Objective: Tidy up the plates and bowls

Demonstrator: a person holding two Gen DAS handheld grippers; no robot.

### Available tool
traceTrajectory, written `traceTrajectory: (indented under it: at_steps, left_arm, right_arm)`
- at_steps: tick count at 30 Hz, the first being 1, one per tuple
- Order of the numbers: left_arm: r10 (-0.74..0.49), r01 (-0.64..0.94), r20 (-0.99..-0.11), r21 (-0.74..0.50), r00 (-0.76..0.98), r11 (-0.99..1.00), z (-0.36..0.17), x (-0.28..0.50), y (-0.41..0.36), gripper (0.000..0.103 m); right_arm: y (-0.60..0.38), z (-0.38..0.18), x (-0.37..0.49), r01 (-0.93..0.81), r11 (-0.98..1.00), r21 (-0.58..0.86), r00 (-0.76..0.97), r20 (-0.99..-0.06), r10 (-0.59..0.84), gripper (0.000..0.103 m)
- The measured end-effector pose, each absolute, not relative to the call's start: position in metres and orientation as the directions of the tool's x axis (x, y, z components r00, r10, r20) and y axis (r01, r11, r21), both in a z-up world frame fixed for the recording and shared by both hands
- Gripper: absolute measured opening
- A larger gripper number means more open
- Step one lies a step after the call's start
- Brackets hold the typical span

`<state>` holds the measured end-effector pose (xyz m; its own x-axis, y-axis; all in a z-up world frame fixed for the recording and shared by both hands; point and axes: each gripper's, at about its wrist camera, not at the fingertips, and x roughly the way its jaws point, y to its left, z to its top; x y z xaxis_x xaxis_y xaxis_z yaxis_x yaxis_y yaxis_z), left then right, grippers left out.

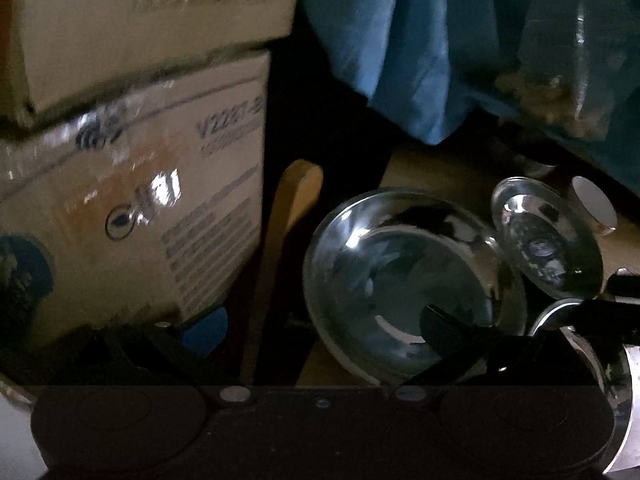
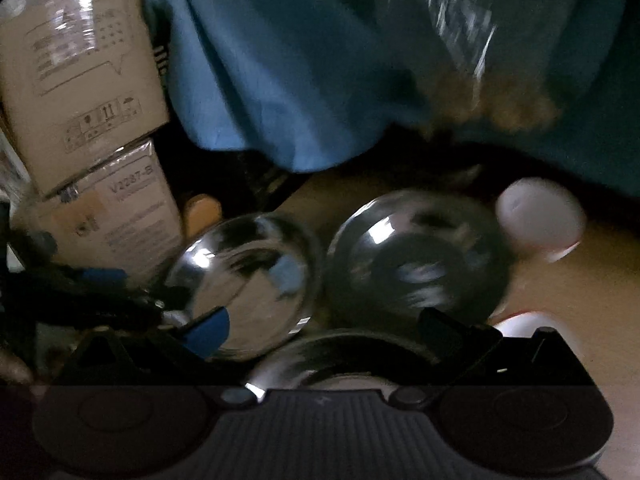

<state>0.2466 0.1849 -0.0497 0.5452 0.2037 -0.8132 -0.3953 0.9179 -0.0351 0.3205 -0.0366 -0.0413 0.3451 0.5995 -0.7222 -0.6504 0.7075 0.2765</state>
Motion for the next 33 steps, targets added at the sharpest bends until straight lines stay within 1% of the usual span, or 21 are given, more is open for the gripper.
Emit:
traceTrajectory:
  at_steps: [2,7,11,15,17,19,23,27,30,33]
  left_arm:
    - [0.201,-0.412,-0.821,-0.045,0.535,0.91,-0.054,0.246,0.19,0.102]
    - [0.178,-0.427,-0.833,-0.076,0.524,0.901,-0.063,0.243,0.196,0.1]
    - [0.148,-0.426,-0.837,-0.108,0.526,0.898,-0.067,0.245,0.197,0.092]
    - [0.125,-0.425,-0.838,-0.136,0.531,0.895,-0.068,0.246,0.197,0.084]
    - [0.119,-0.425,-0.838,-0.143,0.532,0.894,-0.069,0.246,0.197,0.081]
    - [0.114,-0.426,-0.837,-0.151,0.535,0.892,-0.068,0.247,0.196,0.079]
    - [0.093,-0.423,-0.837,-0.174,0.539,0.889,-0.07,0.249,0.195,0.07]
    - [0.072,-0.415,-0.838,-0.191,0.54,0.889,-0.072,0.251,0.194,0.059]
    - [0.063,-0.411,-0.84,-0.196,0.538,0.89,-0.075,0.254,0.192,0.054]
    - [0.068,-0.417,-0.841,-0.195,0.537,0.888,-0.075,0.255,0.191,0.052]
  right_arm:
    - [-0.026,-0.046,0.331,-0.627,0.705,0.331,0.286,-0.744,0.604,0.096]
    - [-0.006,-0.052,0.344,-0.616,0.707,0.348,0.237,-0.773,0.588,0.086]
    - [0.004,-0.06,0.347,-0.623,0.693,0.363,0.189,-0.79,0.583,0.081]
    - [0.01,-0.064,0.35,-0.624,0.683,0.379,0.16,-0.794,0.586,0.074]
    - [0.013,-0.066,0.352,-0.619,0.683,0.387,0.15,-0.796,0.586,0.069]
    - [0.013,-0.066,0.352,-0.617,0.681,0.394,0.141,-0.796,0.588,0.066]
    - [0.015,-0.068,0.352,-0.613,0.681,0.4,0.132,-0.798,0.588,0.065]
    - [0.016,-0.071,0.355,-0.6,0.693,0.399,0.135,-0.804,0.579,0.061]
    - [0.017,-0.075,0.356,-0.595,0.694,0.405,0.128,-0.805,0.579,0.059]
    - [0.018,-0.081,0.358,-0.584,0.697,0.415,0.118,-0.807,0.579,0.051]
